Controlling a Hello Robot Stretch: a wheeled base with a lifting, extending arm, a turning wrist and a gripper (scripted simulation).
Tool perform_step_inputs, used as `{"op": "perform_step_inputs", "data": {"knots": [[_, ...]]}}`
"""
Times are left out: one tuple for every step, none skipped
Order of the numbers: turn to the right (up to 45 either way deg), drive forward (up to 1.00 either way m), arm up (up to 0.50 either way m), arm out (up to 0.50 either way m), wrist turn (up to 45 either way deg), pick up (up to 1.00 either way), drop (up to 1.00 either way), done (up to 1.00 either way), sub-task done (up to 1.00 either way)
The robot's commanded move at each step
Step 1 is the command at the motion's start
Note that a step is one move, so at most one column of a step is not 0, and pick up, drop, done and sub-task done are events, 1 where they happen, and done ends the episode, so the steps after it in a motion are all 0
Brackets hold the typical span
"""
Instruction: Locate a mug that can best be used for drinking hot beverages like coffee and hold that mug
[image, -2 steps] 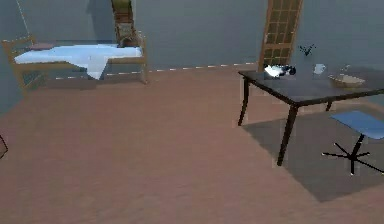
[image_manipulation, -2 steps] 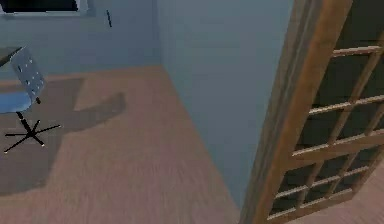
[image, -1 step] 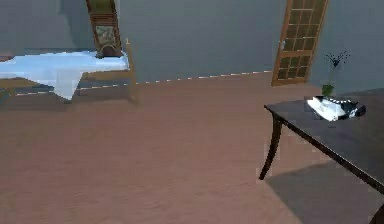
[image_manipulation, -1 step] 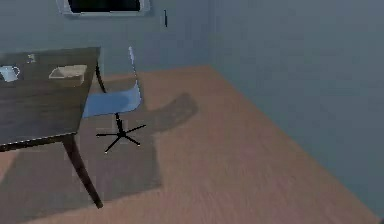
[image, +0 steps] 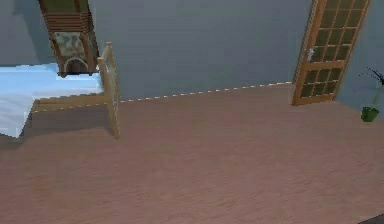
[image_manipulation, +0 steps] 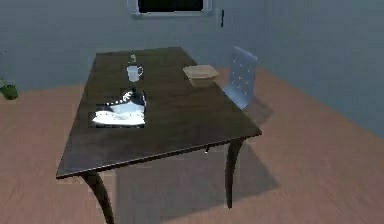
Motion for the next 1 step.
{"op": "perform_step_inputs", "data": {"knots": [[0.0,0.55,0.00,0.00,0.0,0.00,0.00,0.00,0.00]]}}
